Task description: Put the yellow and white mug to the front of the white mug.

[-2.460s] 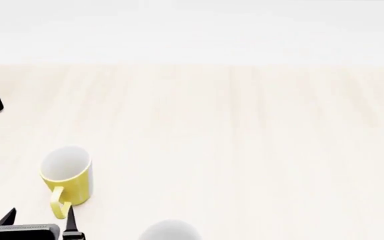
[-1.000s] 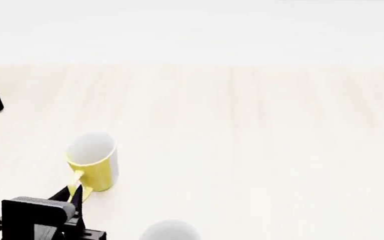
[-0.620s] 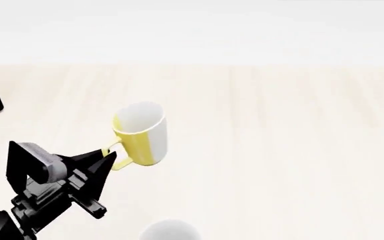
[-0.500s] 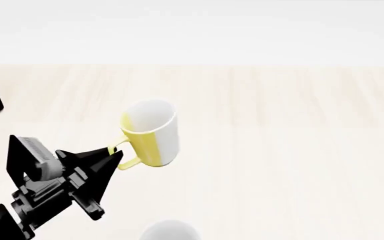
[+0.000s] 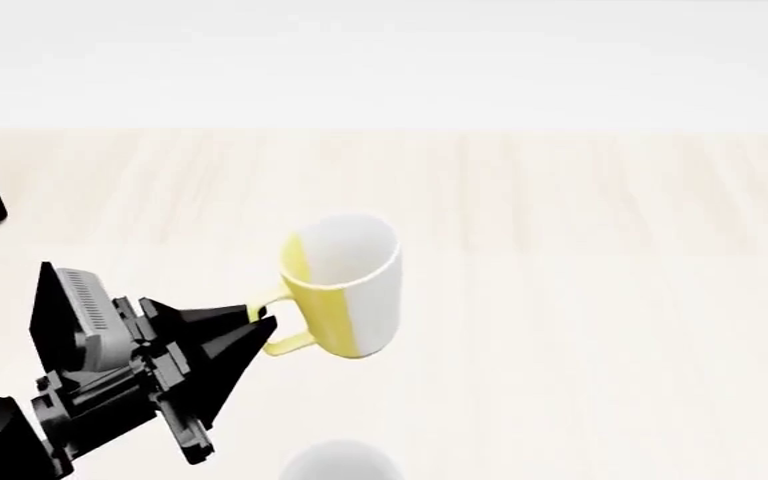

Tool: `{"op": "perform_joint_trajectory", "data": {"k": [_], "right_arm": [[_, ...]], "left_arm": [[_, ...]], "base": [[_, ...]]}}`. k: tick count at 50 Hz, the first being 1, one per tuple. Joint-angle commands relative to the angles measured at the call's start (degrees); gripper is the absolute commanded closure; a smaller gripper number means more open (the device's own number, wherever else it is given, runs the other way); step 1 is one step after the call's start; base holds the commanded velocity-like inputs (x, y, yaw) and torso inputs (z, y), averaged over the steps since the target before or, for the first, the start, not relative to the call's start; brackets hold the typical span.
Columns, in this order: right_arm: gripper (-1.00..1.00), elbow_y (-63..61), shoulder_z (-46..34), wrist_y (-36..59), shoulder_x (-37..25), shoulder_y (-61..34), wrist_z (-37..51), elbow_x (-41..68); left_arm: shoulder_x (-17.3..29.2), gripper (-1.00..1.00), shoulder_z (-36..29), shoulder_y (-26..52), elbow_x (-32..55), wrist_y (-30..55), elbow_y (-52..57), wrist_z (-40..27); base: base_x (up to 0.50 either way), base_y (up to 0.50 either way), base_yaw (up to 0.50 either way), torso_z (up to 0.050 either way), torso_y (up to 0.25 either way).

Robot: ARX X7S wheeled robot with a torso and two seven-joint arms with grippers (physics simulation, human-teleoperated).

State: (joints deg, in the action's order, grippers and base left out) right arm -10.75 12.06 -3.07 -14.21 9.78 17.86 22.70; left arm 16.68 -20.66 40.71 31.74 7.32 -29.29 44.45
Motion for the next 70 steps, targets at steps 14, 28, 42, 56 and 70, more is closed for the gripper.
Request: {"op": "perform_joint_trajectory", "data": {"k": [14,28,42,56,70], "right_arm": [[-1.0,-0.2,-0.3,-0.3,-0.3,0.3,0.4,0.3],[-1.0,-0.5,-0.5,-0.6,-0.6,0.5,0.6,0.5],[-1.0,-0.6,-0.8,-0.7,-0.8,0.6,0.8,0.5],[-1.0,-0.8,-1.1,-0.7,-1.0,0.7,1.1,0.5],[-1.0,-0.9,-1.4,-0.8,-1.1,0.7,1.4,0.6]], "left_arm": [[-2.2,1.0,-1.9,0.1,-3.5,-6.5,-8.3,1.0],[-5.3,1.0,-2.2,1.6,-5.4,-14.9,-22.1,4.2],[-7.9,1.0,-1.3,4.6,-5.4,-21.8,-34.9,7.7],[-10.1,1.0,0.3,6.9,-8.5,-28.2,-45.6,8.9],[-10.8,1.0,7.4,5.6,-16.4,-28.1,-45.7,8.4]], "base": [[0.0,0.0,0.0,0.0,0.0],[0.0,0.0,0.0,0.0,0.0],[0.0,0.0,0.0,0.0,0.0],[0.0,0.0,0.0,0.0,0.001],[0.0,0.0,0.0,0.0,0.0]]}}
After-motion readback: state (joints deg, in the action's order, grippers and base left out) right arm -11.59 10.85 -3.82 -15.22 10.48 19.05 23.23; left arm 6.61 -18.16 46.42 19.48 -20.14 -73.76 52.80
